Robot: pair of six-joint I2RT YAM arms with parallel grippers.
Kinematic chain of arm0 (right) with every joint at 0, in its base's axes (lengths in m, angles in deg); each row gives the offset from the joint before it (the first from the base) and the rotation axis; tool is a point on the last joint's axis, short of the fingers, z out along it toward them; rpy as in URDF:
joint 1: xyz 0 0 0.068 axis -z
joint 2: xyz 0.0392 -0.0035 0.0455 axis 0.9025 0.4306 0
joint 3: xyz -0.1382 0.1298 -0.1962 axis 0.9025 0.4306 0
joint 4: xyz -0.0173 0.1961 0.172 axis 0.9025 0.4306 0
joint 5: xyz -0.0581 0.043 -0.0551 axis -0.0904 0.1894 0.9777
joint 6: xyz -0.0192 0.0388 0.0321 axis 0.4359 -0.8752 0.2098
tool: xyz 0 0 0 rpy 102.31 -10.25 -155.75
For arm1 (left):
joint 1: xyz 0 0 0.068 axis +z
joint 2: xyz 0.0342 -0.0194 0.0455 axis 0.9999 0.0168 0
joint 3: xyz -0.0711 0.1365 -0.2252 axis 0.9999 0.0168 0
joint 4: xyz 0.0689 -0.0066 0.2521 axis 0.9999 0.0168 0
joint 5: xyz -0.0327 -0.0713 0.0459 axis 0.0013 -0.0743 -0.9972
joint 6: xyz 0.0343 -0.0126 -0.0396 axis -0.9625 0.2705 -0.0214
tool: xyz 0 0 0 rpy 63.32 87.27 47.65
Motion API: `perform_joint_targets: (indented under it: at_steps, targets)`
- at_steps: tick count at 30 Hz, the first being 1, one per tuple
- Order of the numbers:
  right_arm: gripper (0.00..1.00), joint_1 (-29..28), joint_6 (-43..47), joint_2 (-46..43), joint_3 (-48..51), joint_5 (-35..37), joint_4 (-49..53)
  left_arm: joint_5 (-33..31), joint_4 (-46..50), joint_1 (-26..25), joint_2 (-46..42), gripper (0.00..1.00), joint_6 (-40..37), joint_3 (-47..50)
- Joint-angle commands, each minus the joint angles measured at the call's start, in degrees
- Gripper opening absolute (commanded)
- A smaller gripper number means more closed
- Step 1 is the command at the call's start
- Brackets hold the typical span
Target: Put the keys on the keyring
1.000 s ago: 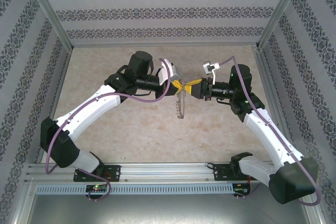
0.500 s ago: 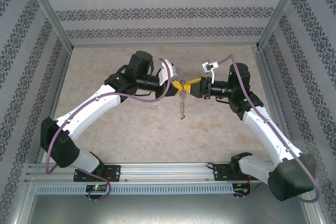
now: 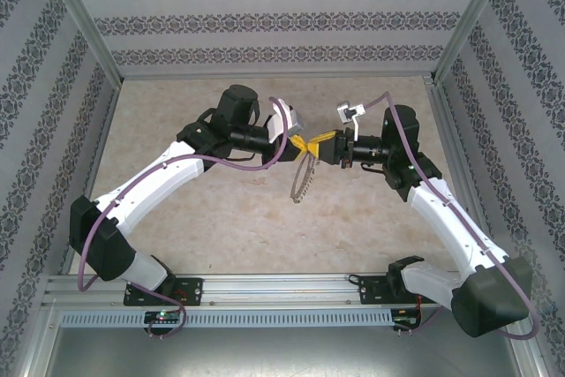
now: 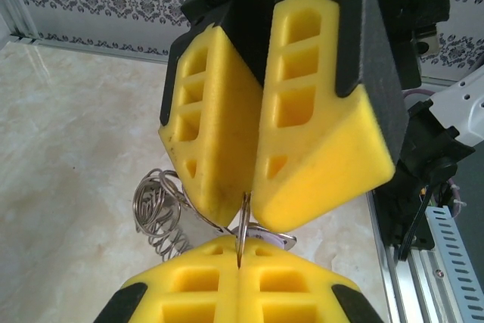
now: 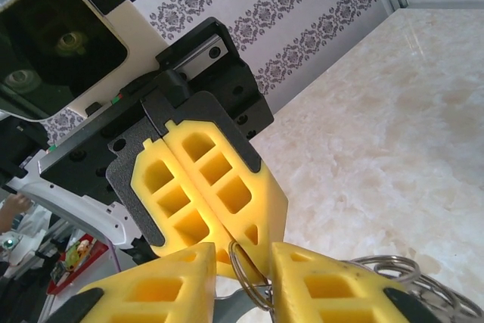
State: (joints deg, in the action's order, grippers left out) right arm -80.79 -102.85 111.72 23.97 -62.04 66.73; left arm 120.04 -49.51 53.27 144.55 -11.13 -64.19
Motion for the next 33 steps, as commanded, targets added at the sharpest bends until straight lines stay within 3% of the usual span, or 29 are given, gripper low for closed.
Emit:
perform_joint_targets:
  at_steps: [1,5,10,12,15,18,20,21,27,33]
  targets:
    - [0.20,-0.7,2.0,-0.1,-0.4,-0.8,0.2,2.1,0.2,0.1,0.2,0.00,-1.1,-2.5]
    - [0.01,-0.5,2.7,-0.1,-0.6,0.5,0.8,2.2,0.0,0.1,0.2,0.00,-0.9,-2.6]
    - [0.00,-0.1,3.7,-0.3,-0.9,3.7,1.2,-0.6,-0.9,0.2,-0.5,0.00,0.1,-2.4]
    - [0.00,0.7,3.5,-0.2,-0.8,4.5,0.3,-2.9,-2.0,0.3,-1.4,0.09,0.4,-1.6]
    - [0.00,2.0,2.5,0.3,-0.9,4.4,-2.1,-4.4,-6.0,1.4,-3.7,0.31,2.5,0.3]
    - [0.00,2.4,2.3,1.0,-1.5,4.2,-3.7,-6.1,-12.1,2.4,-6.3,0.60,6.2,3.2]
    - [0.00,2.4,2.0,1.8,-1.8,4.1,-5.0,-8.8,-16.3,2.7,-7.7,0.81,8.7,5.3]
    - [0.00,2.5,2.0,2.0,-2.0,4.1,-5.7,-10.3,-17.9,2.7,-8.2,0.97,9.6,6.0]
    - [0.00,2.5,2.2,3.1,-3.0,3.2,-9.3,-22.4,-26.8,4.0,-8.6,1.00,17.7,7.8]
    - [0.00,2.5,0.5,2.8,-3.2,2.0,-16.5,-24.3,-28.8,5.9,-6.6,1.00,17.7,4.0]
